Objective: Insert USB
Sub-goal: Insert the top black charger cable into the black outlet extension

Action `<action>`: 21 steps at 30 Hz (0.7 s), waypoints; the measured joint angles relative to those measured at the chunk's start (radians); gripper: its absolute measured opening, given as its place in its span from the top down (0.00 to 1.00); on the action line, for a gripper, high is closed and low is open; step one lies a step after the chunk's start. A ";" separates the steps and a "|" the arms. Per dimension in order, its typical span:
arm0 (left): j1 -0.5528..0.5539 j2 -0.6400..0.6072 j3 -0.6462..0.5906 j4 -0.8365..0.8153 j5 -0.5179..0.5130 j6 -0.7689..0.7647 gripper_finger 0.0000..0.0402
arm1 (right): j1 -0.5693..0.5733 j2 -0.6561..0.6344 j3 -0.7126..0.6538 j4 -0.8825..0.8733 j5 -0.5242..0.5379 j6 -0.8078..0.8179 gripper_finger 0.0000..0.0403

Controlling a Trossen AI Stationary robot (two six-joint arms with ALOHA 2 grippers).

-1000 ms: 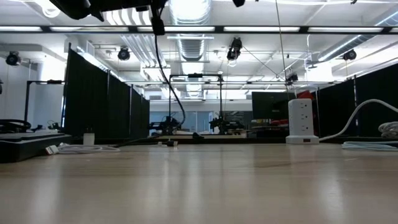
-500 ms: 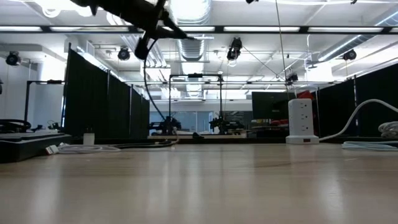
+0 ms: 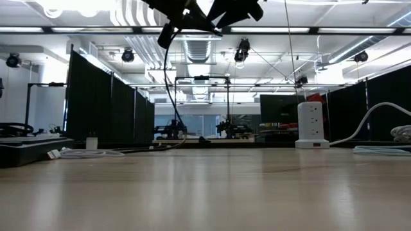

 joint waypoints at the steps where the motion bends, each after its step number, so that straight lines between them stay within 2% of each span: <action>1: 0.000 -0.003 -0.003 -0.007 -0.001 -0.002 1.00 | 0.000 0.003 0.000 -0.003 0.001 0.008 0.50; 7: 0.000 -0.024 -0.012 -0.009 -0.018 0.010 1.00 | 0.000 0.011 0.000 0.004 0.000 0.036 0.53; 16: -0.022 -0.074 -0.013 0.024 0.007 0.160 1.00 | 0.000 0.021 0.000 0.000 -0.007 0.019 0.61; 21: -0.022 -0.077 -0.016 0.024 0.033 0.171 1.00 | 0.000 0.021 0.000 0.039 -0.016 -0.017 0.72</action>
